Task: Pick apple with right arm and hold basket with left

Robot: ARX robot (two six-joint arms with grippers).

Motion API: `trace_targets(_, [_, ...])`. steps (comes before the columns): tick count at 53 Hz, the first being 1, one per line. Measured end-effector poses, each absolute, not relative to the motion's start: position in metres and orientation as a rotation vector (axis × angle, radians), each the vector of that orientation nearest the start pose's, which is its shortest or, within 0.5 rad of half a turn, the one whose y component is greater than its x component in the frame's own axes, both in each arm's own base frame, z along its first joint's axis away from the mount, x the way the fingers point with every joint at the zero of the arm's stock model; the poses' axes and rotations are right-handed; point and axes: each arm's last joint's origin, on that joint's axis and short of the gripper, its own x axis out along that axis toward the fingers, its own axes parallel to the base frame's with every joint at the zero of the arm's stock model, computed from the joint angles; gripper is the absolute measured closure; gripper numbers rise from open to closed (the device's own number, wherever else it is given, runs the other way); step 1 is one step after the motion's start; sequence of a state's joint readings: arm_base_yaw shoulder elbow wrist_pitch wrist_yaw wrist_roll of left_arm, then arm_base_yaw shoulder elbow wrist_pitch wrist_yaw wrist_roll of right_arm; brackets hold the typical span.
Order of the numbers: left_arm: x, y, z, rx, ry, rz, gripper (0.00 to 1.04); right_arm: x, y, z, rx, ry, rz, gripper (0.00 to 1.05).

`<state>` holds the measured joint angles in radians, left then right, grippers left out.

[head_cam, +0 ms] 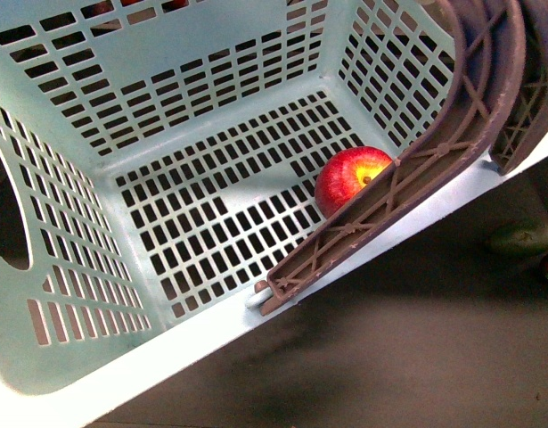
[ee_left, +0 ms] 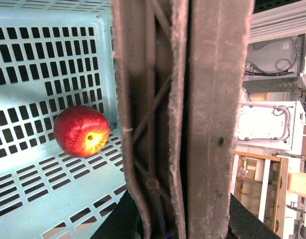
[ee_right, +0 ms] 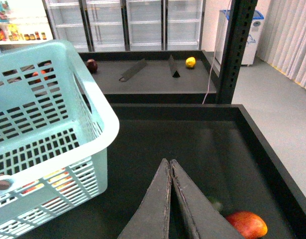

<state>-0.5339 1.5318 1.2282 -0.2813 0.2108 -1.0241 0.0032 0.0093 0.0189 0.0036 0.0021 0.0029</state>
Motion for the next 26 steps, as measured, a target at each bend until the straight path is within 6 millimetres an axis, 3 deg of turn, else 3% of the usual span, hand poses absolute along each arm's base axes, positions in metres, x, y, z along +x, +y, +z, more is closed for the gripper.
trace_targets(10, [0.2908, -0.179, 0.2984, -0.852, 0.9, -0.355, 0.87, 0.0969, 0.0003, 0.1696, 0.002, -0.014, 0.001, 1.01])
trace_targets(20, [0.2908, -0.179, 0.2984, -0.851, 0.899, -0.354, 0.87, 0.0969, 0.0003, 0.1697, 0.003, -0.015, 0.001, 0.59])
trace_targets(26, [0.2908, -0.179, 0.2984, -0.851, 0.899, -0.355, 0.87, 0.0969, 0.0003, 0.1697, 0.003, -0.015, 0.001, 0.4])
